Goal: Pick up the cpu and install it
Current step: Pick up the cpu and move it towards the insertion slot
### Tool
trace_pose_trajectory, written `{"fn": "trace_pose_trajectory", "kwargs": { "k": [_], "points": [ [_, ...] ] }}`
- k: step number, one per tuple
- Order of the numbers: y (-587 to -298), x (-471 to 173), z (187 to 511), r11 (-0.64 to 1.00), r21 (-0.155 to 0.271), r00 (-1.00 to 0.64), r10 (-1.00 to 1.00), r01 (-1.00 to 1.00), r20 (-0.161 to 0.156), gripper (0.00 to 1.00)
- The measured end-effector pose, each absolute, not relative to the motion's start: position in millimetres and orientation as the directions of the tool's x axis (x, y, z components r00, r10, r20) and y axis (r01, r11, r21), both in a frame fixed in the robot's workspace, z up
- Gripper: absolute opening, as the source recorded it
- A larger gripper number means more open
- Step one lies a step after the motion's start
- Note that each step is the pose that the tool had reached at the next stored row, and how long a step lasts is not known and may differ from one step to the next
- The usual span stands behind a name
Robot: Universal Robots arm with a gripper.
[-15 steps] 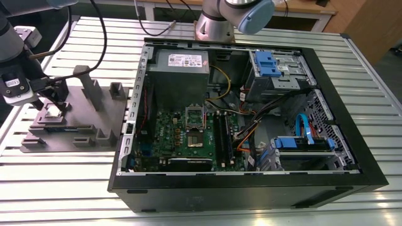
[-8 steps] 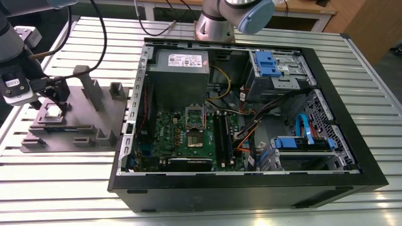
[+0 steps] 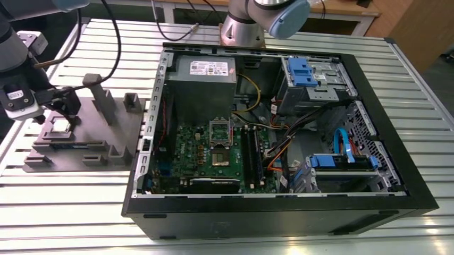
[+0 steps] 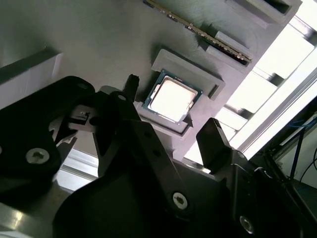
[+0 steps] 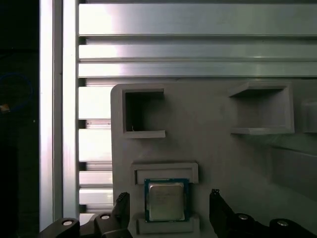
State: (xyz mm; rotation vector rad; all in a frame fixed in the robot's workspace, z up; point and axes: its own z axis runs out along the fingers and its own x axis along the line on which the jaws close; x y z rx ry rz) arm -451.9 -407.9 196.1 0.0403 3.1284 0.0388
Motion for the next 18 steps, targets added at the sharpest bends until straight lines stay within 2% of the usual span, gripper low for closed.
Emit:
{"fn": "trace_pose_trajectory", "kwargs": {
  "k": [10, 18],
  "points": [
    [-412, -452, 182, 0.999, 0.048, -1.000, 0.026, 0.026, -0.012, 0.74],
    [-414, -452, 180, 0.998, 0.050, -1.000, 0.026, 0.026, -0.012, 0.74]
  ]
}}
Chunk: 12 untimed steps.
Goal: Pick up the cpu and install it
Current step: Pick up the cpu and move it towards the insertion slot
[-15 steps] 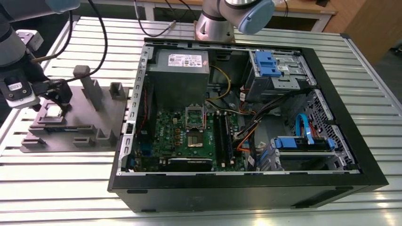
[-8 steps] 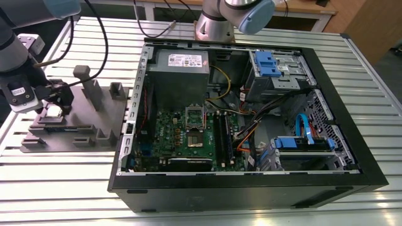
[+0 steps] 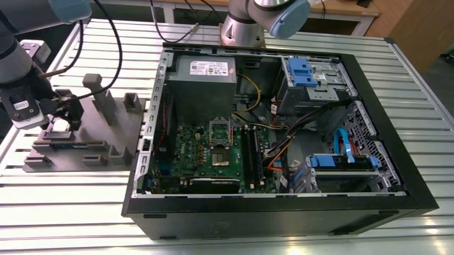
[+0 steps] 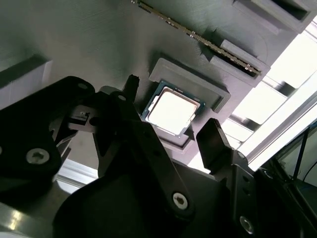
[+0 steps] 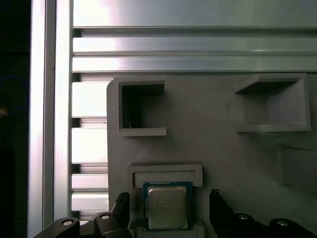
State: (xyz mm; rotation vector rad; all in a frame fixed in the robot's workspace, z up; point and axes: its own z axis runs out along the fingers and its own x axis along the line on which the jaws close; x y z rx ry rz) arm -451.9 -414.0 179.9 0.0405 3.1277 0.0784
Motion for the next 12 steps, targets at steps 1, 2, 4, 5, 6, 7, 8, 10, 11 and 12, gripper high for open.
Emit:
{"fn": "trace_pose_trajectory", "kwargs": {
  "k": [1, 2, 4, 5, 6, 7, 8, 10, 11, 12],
  "points": [
    [-414.0, -451.9, 179.8, 0.998, 0.050, -1.000, 0.026, 0.026, -0.012, 0.74],
    [-414.1, -451.9, 179.8, 0.998, 0.050, -1.000, 0.026, 0.026, -0.013, 0.74],
    [-414.2, -452.1, 179.8, 0.998, 0.050, -1.000, 0.026, 0.025, -0.014, 0.74],
    [-414.2, -452.3, 179.8, 0.998, 0.050, -1.000, 0.026, 0.025, -0.014, 0.73],
    [-414.2, -452.7, 179.7, 0.998, 0.050, -1.000, 0.026, 0.025, -0.014, 0.73],
    [-414.2, -453.0, 179.8, 0.998, 0.050, -1.000, 0.026, 0.025, -0.014, 0.65],
    [-414.2, -453.2, 179.8, 0.998, 0.050, -1.000, 0.026, 0.025, -0.014, 0.65],
    [-414.2, -454.1, 179.8, 0.998, 0.050, -1.000, 0.026, 0.025, -0.014, 0.65],
    [-414.2, -454.3, 179.8, 0.998, 0.050, -1.000, 0.026, 0.025, -0.014, 0.65],
    [-414.2, -454.3, 179.8, 0.998, 0.051, -1.000, 0.026, 0.025, -0.014, 0.64]
  ]
}}
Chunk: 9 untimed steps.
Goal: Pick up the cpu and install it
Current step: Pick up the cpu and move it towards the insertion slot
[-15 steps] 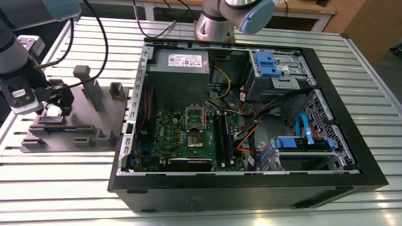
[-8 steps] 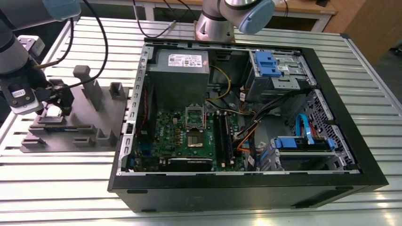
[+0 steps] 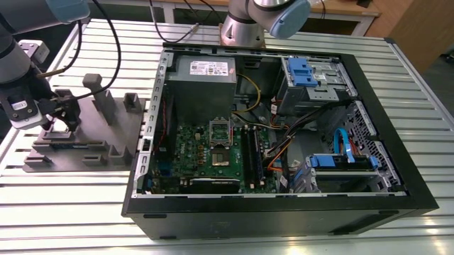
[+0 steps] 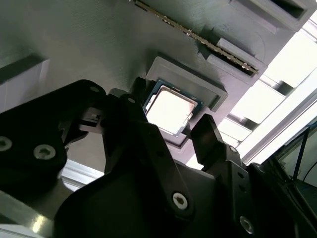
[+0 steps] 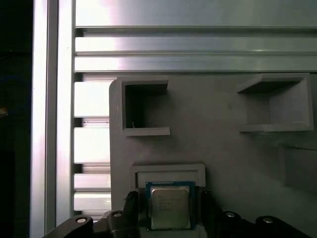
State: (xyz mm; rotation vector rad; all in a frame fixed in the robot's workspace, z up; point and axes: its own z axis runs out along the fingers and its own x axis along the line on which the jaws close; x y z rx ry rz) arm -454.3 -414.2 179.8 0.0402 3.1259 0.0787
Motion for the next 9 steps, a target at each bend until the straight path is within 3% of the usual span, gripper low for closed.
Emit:
{"fn": "trace_pose_trajectory", "kwargs": {
  "k": [2, 3, 9],
  "points": [
    [-414.2, -454.3, 179.7, 0.998, 0.051, -1.000, 0.026, 0.025, -0.014, 0.64],
    [-414.2, -454.4, 179.7, 0.998, 0.051, -1.000, 0.025, 0.024, -0.014, 0.57],
    [-414.1, -454.4, 179.6, 0.999, 0.051, -1.000, 0.011, 0.010, -0.014, 0.57]
  ]
}}
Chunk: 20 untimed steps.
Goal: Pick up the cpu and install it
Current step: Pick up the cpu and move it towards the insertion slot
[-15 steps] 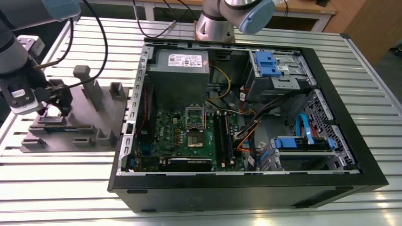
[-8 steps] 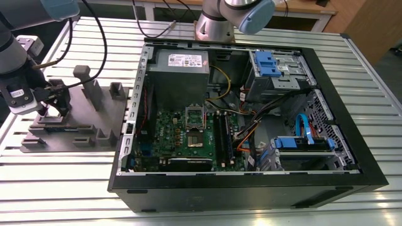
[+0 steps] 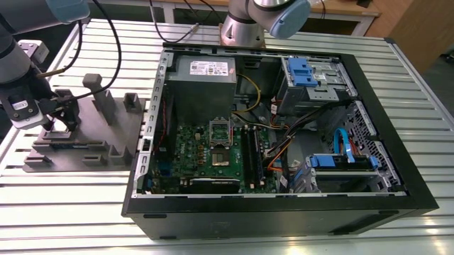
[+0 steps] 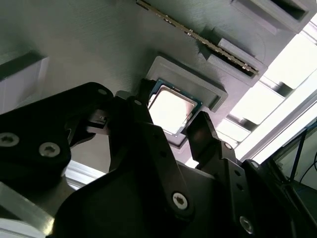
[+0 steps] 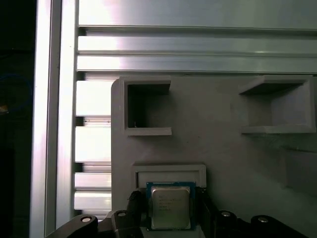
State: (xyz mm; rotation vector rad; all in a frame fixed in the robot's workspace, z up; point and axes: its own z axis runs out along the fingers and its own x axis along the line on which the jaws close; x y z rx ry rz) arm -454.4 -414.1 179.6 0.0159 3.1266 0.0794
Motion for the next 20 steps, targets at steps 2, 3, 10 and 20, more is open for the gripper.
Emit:
{"fn": "trace_pose_trajectory", "kwargs": {
  "k": [2, 3, 10, 20],
  "points": [
    [-414.2, -454.5, 179.6, 0.999, 0.051, -1.000, 0.010, 0.010, -0.014, 0.57],
    [-414.2, -454.6, 179.6, 0.999, 0.051, -1.000, 0.010, 0.010, -0.014, 0.57],
    [-414.1, -454.8, 179.7, 0.999, 0.051, -1.000, 0.005, 0.004, -0.015, 0.57],
    [-414.1, -456.9, 180.8, 0.999, 0.051, -1.000, 0.005, 0.004, -0.020, 0.57]
  ]
}}
